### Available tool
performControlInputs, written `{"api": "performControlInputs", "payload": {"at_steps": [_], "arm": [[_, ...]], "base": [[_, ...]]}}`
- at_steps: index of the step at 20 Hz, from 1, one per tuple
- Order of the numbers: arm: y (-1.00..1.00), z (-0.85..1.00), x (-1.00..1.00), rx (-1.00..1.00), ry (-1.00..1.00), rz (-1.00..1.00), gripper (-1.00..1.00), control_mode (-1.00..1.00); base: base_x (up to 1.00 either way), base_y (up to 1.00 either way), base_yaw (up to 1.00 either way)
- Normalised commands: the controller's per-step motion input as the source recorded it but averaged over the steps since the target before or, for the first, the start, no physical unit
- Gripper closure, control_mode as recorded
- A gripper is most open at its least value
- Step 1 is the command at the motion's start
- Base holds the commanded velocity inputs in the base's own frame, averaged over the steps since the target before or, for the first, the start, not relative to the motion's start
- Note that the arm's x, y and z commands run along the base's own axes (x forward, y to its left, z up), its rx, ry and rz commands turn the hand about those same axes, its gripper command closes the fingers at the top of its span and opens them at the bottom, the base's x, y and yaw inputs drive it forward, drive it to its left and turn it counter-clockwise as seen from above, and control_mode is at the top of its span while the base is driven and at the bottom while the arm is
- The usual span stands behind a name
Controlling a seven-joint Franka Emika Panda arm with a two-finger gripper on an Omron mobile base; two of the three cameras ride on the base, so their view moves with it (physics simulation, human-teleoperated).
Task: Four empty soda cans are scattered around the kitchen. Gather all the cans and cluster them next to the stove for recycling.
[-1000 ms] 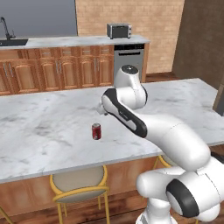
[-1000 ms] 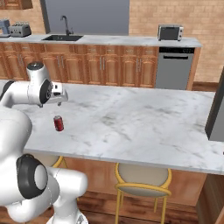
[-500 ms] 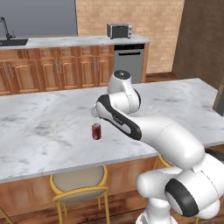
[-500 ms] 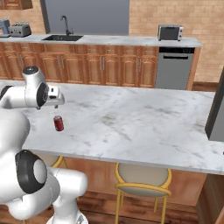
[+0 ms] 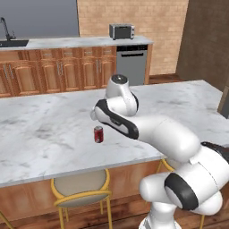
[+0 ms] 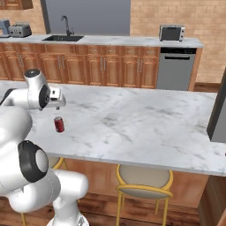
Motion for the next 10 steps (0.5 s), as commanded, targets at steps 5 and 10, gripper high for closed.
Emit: {"api": "performControlInputs", "payload": {"at_steps": [5, 10], "arm": [[0.04, -0.16, 0.27, 0.00, 0.02, -0.04, -1.00, -1.00], [0.02, -0.17, 0.20, 0.00, 0.03, -0.02, -1.00, -1.00]], "base": [[0.00, 0.00, 0.00], [0.00, 0.00, 0.00]]}}
